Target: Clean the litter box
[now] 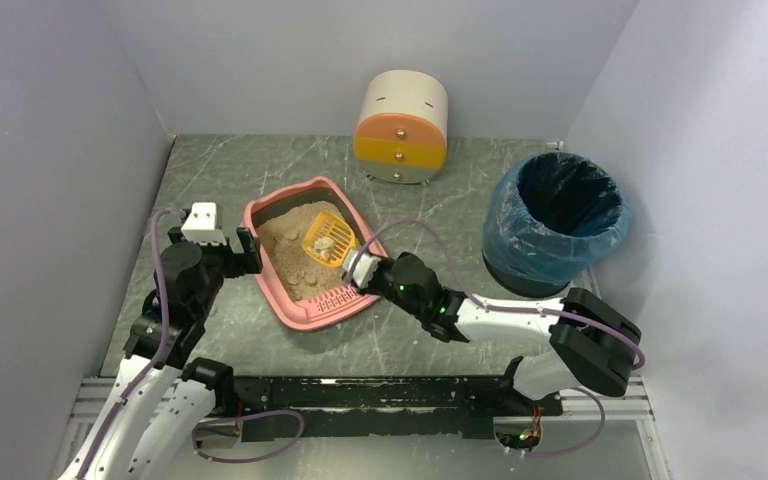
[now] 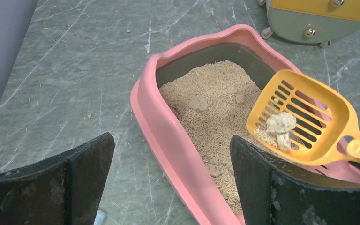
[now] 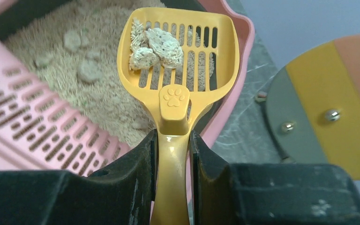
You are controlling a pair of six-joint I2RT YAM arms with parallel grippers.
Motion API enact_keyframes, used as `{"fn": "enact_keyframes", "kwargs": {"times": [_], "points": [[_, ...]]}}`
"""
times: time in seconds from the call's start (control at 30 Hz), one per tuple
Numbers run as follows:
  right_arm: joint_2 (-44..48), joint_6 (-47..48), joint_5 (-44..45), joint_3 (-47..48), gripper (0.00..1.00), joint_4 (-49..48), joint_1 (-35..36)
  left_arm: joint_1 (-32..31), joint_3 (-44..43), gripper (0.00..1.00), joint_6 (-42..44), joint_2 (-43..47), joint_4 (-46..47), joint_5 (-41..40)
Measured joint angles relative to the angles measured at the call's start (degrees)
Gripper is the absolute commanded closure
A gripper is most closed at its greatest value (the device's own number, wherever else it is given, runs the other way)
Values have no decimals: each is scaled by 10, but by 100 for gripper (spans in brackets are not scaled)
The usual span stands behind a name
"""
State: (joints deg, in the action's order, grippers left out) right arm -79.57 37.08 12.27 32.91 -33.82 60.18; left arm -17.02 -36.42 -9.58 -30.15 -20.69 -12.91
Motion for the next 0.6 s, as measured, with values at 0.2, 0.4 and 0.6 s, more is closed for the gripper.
{"fn": "enact_keyframes", "kwargs": {"times": [0.2, 0.4, 0.6], "points": [[28, -195, -56, 24, 100, 34, -36, 0, 0, 3, 0, -3, 0, 0], [48, -296, -98, 30, 100, 81, -46, 0, 0, 3, 0, -4, 0, 0], [29, -367, -147, 83, 100, 155, -106, 0, 1, 3, 2, -3, 0, 0]]}}
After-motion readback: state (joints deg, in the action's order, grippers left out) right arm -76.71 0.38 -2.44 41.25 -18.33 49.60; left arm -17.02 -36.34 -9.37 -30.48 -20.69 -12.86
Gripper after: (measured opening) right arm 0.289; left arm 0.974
